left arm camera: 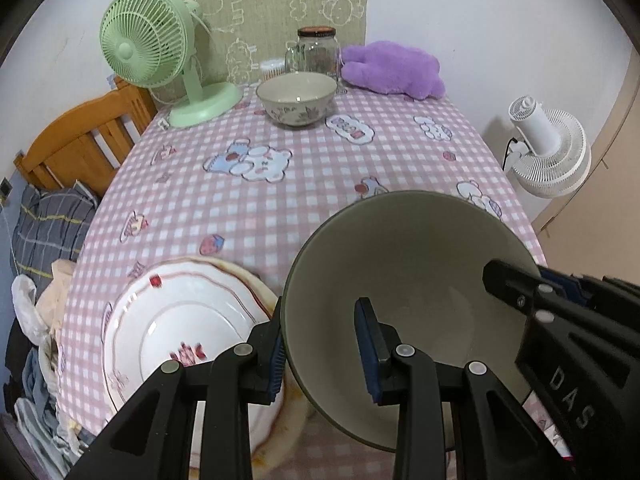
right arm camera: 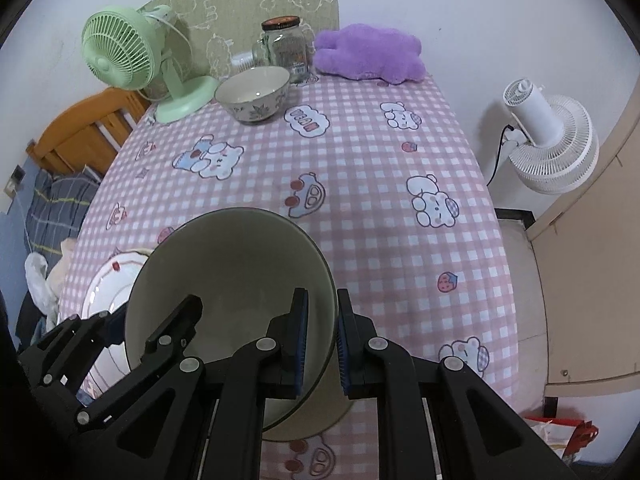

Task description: Organize plates and bowls

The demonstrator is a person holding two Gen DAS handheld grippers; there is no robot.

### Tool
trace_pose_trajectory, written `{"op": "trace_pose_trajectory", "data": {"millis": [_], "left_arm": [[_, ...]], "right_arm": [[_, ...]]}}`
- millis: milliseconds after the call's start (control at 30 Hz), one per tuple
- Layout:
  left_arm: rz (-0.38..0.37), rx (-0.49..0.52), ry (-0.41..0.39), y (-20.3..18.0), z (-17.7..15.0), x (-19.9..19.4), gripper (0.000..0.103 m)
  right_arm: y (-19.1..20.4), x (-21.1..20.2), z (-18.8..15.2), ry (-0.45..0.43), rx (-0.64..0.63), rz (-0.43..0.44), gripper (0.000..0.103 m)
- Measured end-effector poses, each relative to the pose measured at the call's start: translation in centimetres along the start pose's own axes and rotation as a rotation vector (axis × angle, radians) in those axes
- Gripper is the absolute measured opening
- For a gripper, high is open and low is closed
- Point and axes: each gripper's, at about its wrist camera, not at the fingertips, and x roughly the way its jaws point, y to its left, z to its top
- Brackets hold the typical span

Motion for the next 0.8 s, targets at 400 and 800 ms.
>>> {"op": "trace_pose_trajectory", "data": {"millis": [400, 800], "left_arm": [[0.029, -0.059, 0.094, -1.0, -2.5, 2.1, 0.03], [0.044, -0.04, 0.132, -1.9, -3.3, 3.4, 0.03]], "right_arm": [[-1.2, 1.9, -1.6, 0.071, -0.027, 0.029, 0.017], [-1.3, 3.1, -2.1, 0.093, -0.048, 0.011, 0.017]]}}
